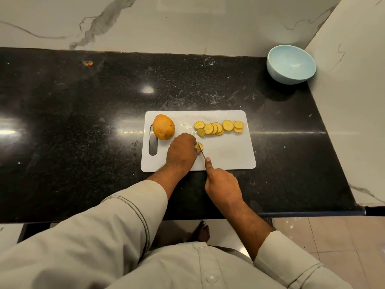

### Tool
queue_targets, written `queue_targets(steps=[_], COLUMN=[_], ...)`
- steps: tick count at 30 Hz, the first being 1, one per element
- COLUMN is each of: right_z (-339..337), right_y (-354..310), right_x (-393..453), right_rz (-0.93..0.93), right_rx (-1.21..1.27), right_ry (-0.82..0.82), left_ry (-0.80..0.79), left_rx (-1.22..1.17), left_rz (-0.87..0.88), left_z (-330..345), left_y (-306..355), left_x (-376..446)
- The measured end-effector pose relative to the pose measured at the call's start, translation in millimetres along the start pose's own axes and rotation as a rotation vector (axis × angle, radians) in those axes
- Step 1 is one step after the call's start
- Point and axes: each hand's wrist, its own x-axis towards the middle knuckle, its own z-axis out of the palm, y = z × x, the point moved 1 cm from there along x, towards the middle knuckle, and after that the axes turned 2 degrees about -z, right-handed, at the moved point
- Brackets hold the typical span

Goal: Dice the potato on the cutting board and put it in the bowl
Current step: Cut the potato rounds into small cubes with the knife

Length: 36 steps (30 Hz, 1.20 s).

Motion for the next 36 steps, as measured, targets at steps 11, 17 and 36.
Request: queue_targets(steps=[11, 17, 36], right_z=[-2, -16, -7], right_y=[11, -1, -14], right_x=[-23, -6, 23], right_rz=[0.036, 0.014, -0.013], right_rx=[0.016, 0.041, 0.028], right_ry=[0.029, 0.144, 0.056], left_ry=[0.045, 0.086, -0.034], left_rx=[-0.256, -0.304, -0.022], left_rz=[0.000, 0.000, 0.024], left_z=[7, 7, -6], left_y=[-19, -21, -3], left_x=[-10, -16, -3])
